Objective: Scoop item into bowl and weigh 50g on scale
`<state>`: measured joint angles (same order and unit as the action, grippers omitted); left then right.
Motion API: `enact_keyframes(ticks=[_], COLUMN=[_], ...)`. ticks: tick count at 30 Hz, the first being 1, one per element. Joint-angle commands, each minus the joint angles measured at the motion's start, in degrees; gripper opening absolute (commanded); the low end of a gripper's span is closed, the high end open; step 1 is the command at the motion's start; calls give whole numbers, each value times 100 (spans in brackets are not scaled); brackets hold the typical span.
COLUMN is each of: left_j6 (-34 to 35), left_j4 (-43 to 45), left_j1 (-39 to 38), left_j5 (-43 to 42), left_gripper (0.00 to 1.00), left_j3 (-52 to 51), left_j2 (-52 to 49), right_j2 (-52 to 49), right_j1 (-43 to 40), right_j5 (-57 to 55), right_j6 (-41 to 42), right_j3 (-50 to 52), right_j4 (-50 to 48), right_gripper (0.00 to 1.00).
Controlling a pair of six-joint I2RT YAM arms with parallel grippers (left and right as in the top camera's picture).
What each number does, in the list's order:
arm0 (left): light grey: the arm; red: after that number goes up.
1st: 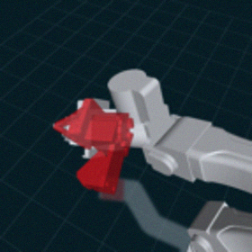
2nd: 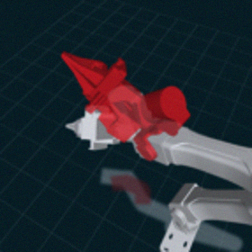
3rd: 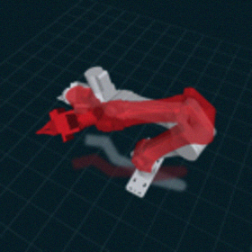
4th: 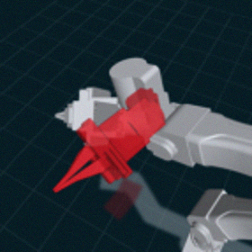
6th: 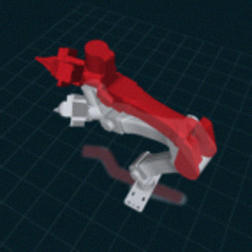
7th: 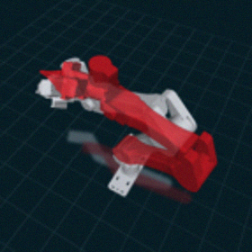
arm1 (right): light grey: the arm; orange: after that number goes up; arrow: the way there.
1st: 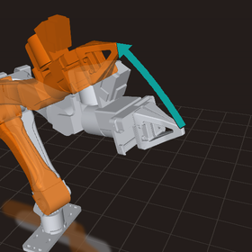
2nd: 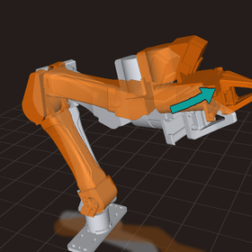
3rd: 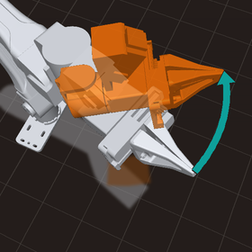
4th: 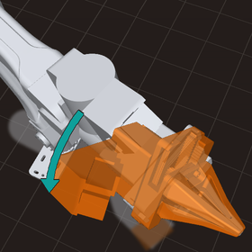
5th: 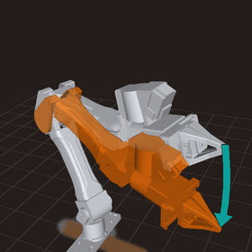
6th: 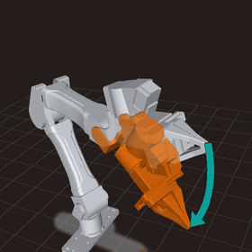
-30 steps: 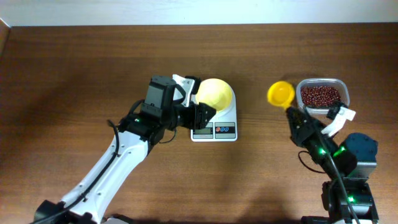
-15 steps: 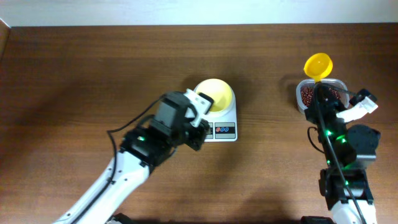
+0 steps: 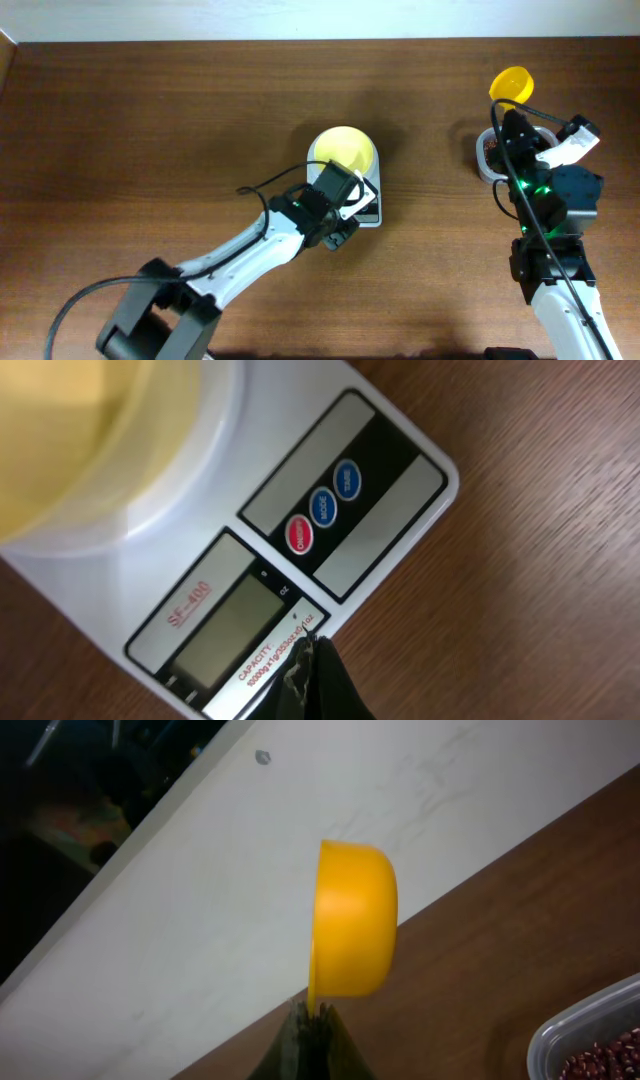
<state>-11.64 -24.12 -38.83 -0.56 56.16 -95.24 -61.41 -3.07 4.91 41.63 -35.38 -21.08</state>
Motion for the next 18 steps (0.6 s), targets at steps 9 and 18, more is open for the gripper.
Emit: enact_keyframes(ticks=[9,18], left_j6=[-520,-671], left_j4=[708,837], left_j1=[-179,-179], left_j5=[518,920], left_gripper=[0,0], left_j3=[74,278], left_j2=[-551,-605], right_j2=[-9,-9], right_j1=[-46,-44], right_j5=[-70,-94], right_j6=[-101,-245], right_j3=[-131,-131], right_j4=[199,216], right_gripper=[4,4])
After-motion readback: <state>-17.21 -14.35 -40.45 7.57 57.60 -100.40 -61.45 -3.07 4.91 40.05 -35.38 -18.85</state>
